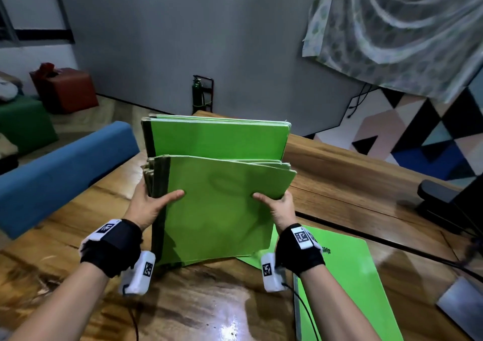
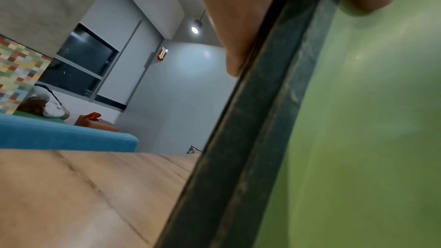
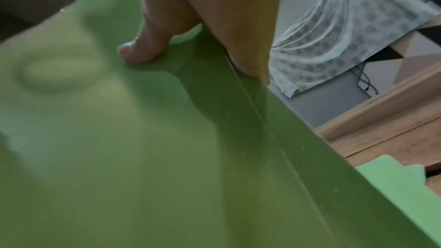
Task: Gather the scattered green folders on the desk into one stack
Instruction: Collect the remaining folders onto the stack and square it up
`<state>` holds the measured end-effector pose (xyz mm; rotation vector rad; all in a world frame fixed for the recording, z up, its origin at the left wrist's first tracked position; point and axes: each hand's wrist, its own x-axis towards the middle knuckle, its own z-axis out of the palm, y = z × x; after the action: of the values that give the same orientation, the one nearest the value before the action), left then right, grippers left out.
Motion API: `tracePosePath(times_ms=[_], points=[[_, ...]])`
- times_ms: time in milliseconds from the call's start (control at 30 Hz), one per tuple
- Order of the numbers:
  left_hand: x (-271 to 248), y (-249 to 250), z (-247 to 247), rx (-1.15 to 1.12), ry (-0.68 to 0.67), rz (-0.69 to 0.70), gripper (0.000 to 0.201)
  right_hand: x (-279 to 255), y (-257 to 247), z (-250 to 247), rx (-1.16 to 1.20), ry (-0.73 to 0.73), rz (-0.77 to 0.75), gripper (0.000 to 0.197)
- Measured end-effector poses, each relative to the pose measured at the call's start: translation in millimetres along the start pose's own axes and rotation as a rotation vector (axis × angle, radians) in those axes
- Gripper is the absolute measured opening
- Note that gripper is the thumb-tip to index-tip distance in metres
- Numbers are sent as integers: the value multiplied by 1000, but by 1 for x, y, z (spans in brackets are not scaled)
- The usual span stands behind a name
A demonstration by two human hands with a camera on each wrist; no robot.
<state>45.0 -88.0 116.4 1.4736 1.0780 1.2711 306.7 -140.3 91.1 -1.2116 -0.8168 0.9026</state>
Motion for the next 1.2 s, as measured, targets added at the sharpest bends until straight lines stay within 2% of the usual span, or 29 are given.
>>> tracePosePath(times_ms=[33,100,167,300,367,533,600,633,733,867,933,1000,1100,1200], points=[[2,5,-5,-22,-15,3,48,-3,-1,4,20,10,-9,67],[13,10,-22,-41,-59,13,64,-4,-3,18,59,23,-31,49],[23,16,-39,-11,-59,21,68,-1,-6,37,81,18,-56,41],[37,10,-69,-78,56,-4,54,2,-11,80,82,-54,-105,62],[38,2,-78,-139,115,-38,51,6,-7,93,48,-62,-94,80],[38,-14,-73,-120,93,-103,44,5,22,105,-97,51,-7,110],[38,-20,-72,-98,100,-92,56,-2,31,112,-182,104,29,113],[40,-24,-70,-84,106,-96,55,-5,35,115,-232,144,35,114],[42,-27,-69,-57,161,-127,21,-4,47,117,-316,205,37,112],[50,-28,-63,-36,256,-109,54,2,60,103,-314,78,83,97],[49,-19,-55,-15,296,-104,44,3,68,84,-374,31,136,75],[46,-10,-47,0,303,-77,31,7,80,56,-487,76,210,63],[47,-3,-40,-8,301,-60,42,22,97,7,-698,202,400,65],[56,-5,-34,-23,336,-52,42,44,107,-36,-885,234,567,70]])
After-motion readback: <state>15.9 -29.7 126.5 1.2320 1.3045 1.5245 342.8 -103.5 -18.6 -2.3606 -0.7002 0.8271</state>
